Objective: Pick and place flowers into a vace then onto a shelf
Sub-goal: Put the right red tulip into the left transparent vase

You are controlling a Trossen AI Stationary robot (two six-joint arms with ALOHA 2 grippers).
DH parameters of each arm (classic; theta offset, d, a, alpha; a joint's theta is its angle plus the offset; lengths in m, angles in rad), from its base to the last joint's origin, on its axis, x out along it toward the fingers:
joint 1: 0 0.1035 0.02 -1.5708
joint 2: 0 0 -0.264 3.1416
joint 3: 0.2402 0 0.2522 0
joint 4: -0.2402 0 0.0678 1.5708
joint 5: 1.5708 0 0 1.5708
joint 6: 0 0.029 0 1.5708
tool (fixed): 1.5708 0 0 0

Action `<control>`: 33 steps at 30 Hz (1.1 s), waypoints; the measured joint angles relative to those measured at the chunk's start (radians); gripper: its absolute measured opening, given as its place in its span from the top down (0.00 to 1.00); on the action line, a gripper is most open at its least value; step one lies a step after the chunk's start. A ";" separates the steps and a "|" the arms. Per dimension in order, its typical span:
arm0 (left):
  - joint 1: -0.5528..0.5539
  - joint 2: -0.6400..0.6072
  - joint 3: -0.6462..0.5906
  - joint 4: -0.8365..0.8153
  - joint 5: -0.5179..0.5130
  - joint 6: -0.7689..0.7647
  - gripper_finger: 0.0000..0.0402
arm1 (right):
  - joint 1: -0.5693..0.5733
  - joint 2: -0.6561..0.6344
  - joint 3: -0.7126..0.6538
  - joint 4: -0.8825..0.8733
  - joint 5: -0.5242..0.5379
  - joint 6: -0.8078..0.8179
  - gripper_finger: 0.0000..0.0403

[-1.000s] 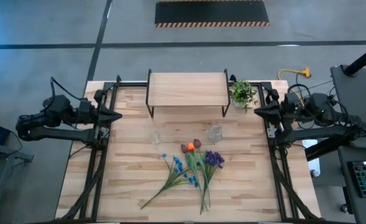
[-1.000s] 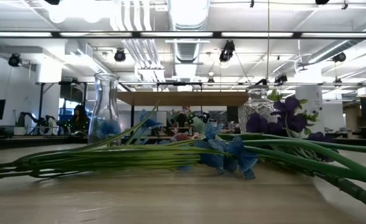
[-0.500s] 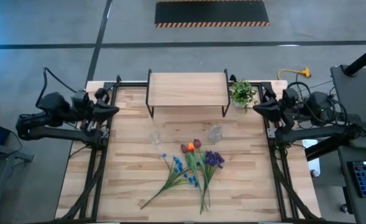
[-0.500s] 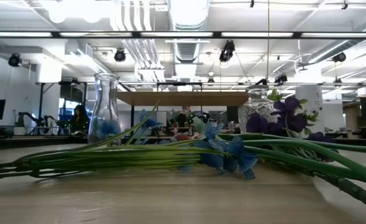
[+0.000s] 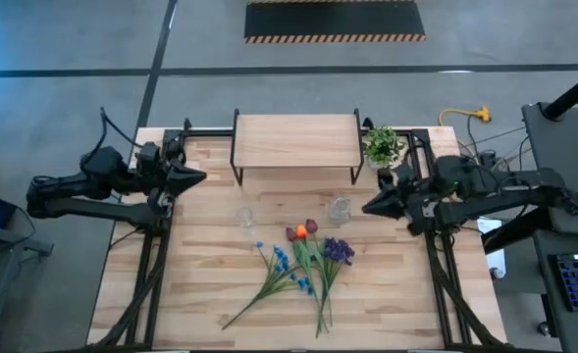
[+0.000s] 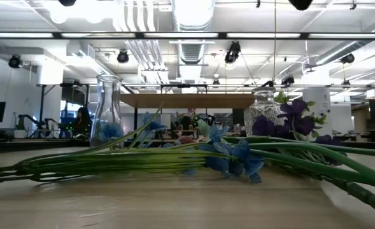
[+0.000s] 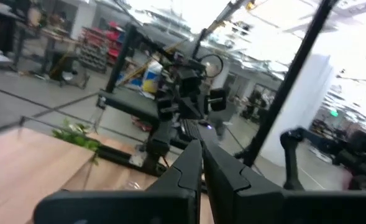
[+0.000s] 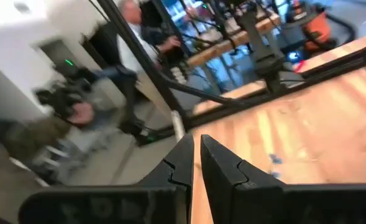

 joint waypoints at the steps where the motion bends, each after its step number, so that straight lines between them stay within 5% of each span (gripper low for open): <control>1: 0.000 0.005 0.000 -0.004 0.022 -0.001 1.00 | 0.010 0.019 0.009 0.001 0.029 -0.024 0.94; 8: -0.001 0.031 0.000 -0.009 0.371 -0.083 1.00 | 0.033 0.136 0.092 -0.006 0.105 -0.141 0.94; 12: -0.011 0.077 0.000 -0.073 0.474 -0.136 1.00 | 0.054 0.204 0.162 -0.052 0.106 -0.142 0.94; 25: -0.177 0.168 0.001 -0.394 0.530 -0.215 1.00 | 0.248 0.561 0.517 -0.596 0.354 0.009 0.95; 33: -0.221 0.185 -0.001 -0.556 0.525 -0.282 1.00 | 0.291 0.725 0.649 -0.766 0.362 0.252 0.95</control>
